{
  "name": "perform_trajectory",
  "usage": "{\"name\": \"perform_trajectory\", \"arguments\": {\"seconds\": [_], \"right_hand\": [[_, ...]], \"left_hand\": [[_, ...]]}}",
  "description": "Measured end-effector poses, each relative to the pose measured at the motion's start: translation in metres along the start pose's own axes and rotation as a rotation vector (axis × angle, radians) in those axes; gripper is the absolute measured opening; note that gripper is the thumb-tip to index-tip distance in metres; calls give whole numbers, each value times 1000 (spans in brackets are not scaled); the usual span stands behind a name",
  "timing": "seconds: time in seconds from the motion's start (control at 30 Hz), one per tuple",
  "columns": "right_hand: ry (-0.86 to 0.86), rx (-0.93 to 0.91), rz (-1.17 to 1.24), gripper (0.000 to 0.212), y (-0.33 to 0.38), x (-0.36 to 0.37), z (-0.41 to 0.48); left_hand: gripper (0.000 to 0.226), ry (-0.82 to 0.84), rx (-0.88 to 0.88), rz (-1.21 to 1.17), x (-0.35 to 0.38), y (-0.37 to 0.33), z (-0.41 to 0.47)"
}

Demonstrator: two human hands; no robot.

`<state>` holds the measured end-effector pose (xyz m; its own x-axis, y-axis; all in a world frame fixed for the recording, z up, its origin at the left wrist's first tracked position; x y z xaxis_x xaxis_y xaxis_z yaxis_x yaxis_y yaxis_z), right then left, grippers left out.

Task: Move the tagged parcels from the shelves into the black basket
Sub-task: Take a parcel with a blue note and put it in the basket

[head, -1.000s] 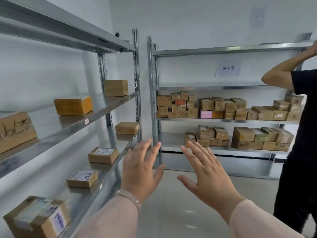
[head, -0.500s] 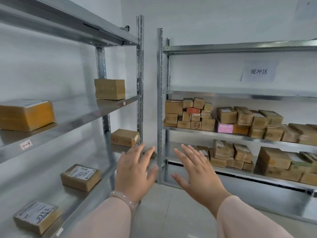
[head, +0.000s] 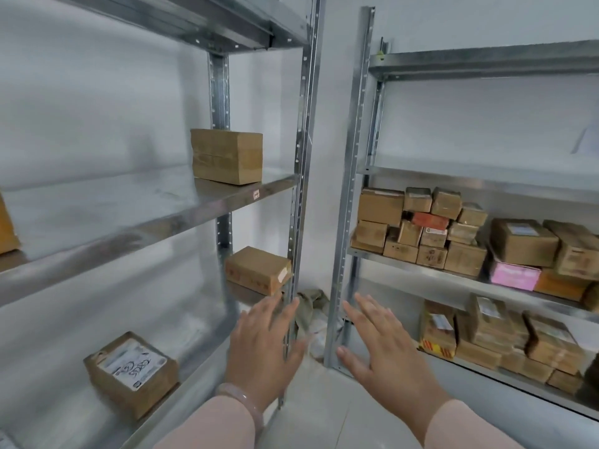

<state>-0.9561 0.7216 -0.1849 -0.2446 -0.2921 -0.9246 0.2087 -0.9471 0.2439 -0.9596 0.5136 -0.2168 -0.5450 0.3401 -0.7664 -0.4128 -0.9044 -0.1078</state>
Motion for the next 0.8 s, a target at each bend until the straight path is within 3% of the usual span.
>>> {"name": "perform_trajectory", "arguments": {"seconds": [0.5,0.67,0.8], "right_hand": [[115,22,160,69,6,112,235],[245,60,307,64,15,171,286],[328,-63,325,58,35,214,326]], "left_hand": [[61,186,-153,56,116,166,120],[59,177,-213,41,148,192,117],[60,114,-303,58,165,210,131]]}}
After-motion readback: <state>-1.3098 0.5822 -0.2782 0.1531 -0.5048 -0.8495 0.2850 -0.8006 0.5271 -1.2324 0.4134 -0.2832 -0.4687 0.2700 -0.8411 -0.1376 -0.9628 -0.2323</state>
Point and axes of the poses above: each hand's wrist, its own z-axis towards the middle knuckle, its own x-axis out of the palm, y = z × x, the point moved 3 cm from there along z, towards the middle knuckle, and after that the axes turned 14 degrees about x, right-handed, at the moved point
